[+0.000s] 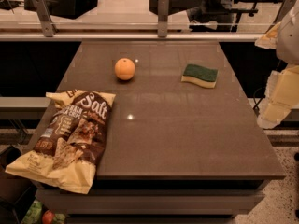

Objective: Move sponge near brown chip bag

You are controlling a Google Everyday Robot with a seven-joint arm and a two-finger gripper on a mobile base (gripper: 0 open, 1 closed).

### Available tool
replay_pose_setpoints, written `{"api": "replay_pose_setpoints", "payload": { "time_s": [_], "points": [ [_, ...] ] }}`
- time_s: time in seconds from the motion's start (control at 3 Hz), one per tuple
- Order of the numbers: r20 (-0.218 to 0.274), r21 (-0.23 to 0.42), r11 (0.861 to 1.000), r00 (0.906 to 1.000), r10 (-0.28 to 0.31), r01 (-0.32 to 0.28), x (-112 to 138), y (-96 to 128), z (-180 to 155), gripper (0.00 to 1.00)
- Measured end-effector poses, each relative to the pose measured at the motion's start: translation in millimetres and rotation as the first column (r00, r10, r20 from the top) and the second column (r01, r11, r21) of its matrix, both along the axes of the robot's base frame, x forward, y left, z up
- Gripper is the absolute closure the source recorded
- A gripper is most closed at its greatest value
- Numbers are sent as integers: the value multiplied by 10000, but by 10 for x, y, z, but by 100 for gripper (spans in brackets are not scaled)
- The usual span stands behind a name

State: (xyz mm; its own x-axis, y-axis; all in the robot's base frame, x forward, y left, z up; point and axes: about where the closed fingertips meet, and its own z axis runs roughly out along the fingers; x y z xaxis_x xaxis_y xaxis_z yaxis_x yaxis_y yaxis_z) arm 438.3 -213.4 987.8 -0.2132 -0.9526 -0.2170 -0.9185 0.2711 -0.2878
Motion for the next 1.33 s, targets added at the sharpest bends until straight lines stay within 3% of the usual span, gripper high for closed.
{"api": "replay_pose_setpoints", "payload": {
  "time_s": [0.67, 1.0, 1.33],
  "points": [
    [206, 334, 9994, 9998, -20, 13, 130, -39, 47, 0],
    [605, 1162, 9932, 9981, -147, 75, 399, -146, 58, 0],
    [868, 2088, 9779, 9957, -309, 121, 620, -221, -51, 0]
  ]
}}
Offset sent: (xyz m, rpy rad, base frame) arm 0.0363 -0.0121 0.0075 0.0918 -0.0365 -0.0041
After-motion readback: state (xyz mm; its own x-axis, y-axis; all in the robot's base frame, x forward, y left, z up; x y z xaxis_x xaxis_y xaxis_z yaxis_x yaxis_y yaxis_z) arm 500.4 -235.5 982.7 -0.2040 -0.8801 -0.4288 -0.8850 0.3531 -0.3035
